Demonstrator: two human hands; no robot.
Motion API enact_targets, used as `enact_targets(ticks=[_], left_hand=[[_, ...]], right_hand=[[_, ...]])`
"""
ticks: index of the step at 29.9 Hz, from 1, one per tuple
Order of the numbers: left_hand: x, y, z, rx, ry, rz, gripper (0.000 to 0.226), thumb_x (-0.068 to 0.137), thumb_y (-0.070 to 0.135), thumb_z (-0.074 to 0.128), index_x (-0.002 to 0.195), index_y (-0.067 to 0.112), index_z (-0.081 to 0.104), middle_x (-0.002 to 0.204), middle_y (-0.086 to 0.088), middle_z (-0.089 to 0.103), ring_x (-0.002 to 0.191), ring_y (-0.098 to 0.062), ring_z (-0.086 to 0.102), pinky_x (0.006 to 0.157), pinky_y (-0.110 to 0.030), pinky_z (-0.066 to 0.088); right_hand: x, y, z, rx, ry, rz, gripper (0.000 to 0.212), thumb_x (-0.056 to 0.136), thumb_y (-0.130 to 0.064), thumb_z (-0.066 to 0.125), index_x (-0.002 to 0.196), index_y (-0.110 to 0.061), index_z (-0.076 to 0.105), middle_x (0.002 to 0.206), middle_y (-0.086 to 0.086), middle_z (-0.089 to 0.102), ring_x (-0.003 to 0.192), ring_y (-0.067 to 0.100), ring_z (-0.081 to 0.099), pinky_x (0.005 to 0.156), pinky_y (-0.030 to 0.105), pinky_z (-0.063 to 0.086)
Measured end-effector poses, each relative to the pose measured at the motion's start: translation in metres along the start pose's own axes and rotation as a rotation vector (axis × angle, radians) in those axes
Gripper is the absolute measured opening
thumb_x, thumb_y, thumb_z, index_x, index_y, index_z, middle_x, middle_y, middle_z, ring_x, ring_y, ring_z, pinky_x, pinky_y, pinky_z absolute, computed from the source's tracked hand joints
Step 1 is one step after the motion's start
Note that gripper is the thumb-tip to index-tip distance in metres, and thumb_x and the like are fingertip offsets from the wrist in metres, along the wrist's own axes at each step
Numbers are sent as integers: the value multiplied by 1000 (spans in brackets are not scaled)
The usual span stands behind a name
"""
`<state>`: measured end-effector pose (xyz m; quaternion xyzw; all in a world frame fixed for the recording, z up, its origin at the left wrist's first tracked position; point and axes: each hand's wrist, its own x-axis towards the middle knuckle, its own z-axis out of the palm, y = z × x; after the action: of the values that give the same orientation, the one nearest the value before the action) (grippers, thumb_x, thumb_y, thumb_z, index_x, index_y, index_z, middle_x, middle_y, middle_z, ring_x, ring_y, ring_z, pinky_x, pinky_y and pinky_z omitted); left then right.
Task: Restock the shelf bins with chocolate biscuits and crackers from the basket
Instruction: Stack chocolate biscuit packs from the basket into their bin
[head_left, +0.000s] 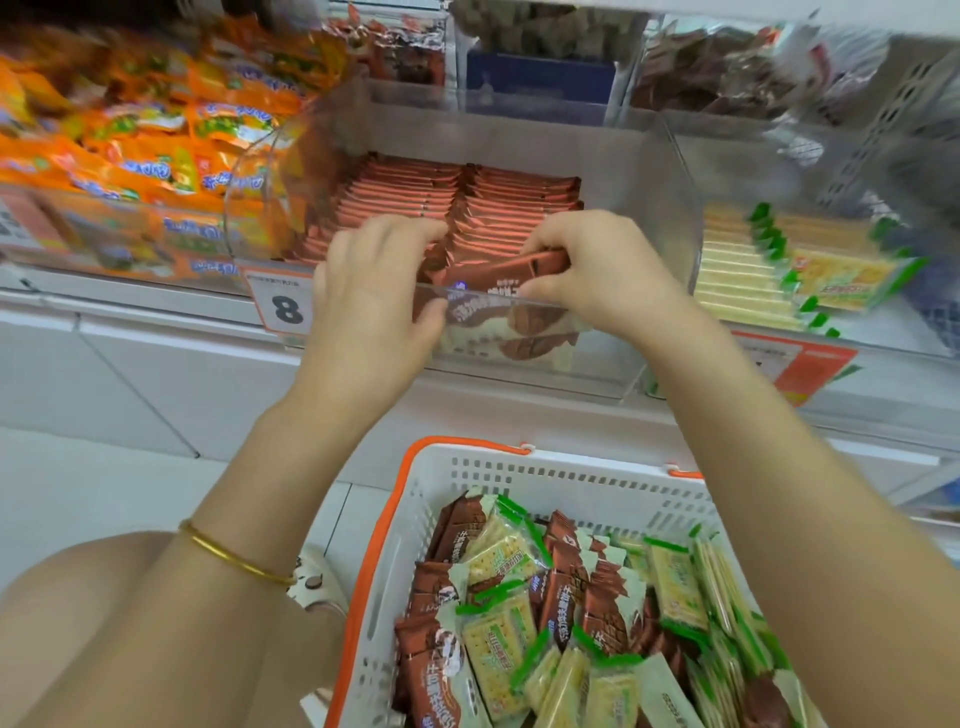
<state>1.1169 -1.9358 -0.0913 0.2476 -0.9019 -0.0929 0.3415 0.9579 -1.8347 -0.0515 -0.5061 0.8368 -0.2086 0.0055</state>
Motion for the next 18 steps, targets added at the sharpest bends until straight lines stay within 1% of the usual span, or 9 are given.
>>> enact_targets(ticks=[2,5,6,8,10,13,15,17,18], left_hand=[[-4,1,2,21,-6,-9,44,80,8,64,123,19,57,122,-1,54,116,-25,39,91,-28,22],[-6,3,3,37,5,28,40,79,5,62,116,19,61,119,1,57,111,-21,37,86,-24,17],[-6,2,3,36,6,34,39,78,4,61,114,19,62,118,2,57,111,-20,37,85,-23,17],[-6,0,2,23,5,31,38,78,2,59,112,18,63,116,2,58,111,-23,40,85,-24,19],[-9,1,1,10,18,41,35,77,1,57,108,16,64,113,1,60,109,-25,44,86,-27,23],[-17,3,1,26,61,69,30,77,3,59,103,15,66,112,0,61,108,-23,44,86,-30,26],[-27,4,-1,41,96,101,27,78,3,60,102,14,65,112,-2,60,107,-29,49,86,-38,33],[-37,4,-3,42,123,146,24,78,2,61,100,11,65,108,-4,61,102,-32,53,84,-39,34],[-43,3,-3,49,109,165,22,78,2,61,98,11,65,105,-3,62,100,-31,53,82,-38,34]], right_hand=[[5,-4,1,-41,-58,48,18,77,-25,75,88,-23,61,91,-4,56,92,21,56,84,37,50],[5,-11,-10,-35,-187,120,20,80,-16,73,78,-19,53,88,2,59,74,25,64,71,39,58],[5,-10,-13,-37,-221,124,19,82,-15,72,77,-18,54,88,3,60,72,25,66,67,38,59],[4,-10,-15,-83,-236,105,19,84,-16,69,70,-21,57,88,0,60,79,23,63,68,37,57],[2,-9,-12,-121,-201,99,24,85,-16,67,64,-25,58,86,-5,59,88,21,59,77,37,54],[-4,-7,-7,-116,-48,110,11,88,-17,63,79,-24,66,92,-5,60,95,21,58,79,34,50],[-21,-7,-6,-66,170,62,10,88,-16,60,92,-23,66,99,-4,61,95,19,58,80,36,49],[-50,-13,1,108,401,-41,14,86,-13,58,94,-23,64,97,-4,60,89,18,58,78,39,49],[-64,-16,10,189,458,-91,15,85,-11,57,94,-22,64,94,-4,60,84,17,58,73,39,48]])
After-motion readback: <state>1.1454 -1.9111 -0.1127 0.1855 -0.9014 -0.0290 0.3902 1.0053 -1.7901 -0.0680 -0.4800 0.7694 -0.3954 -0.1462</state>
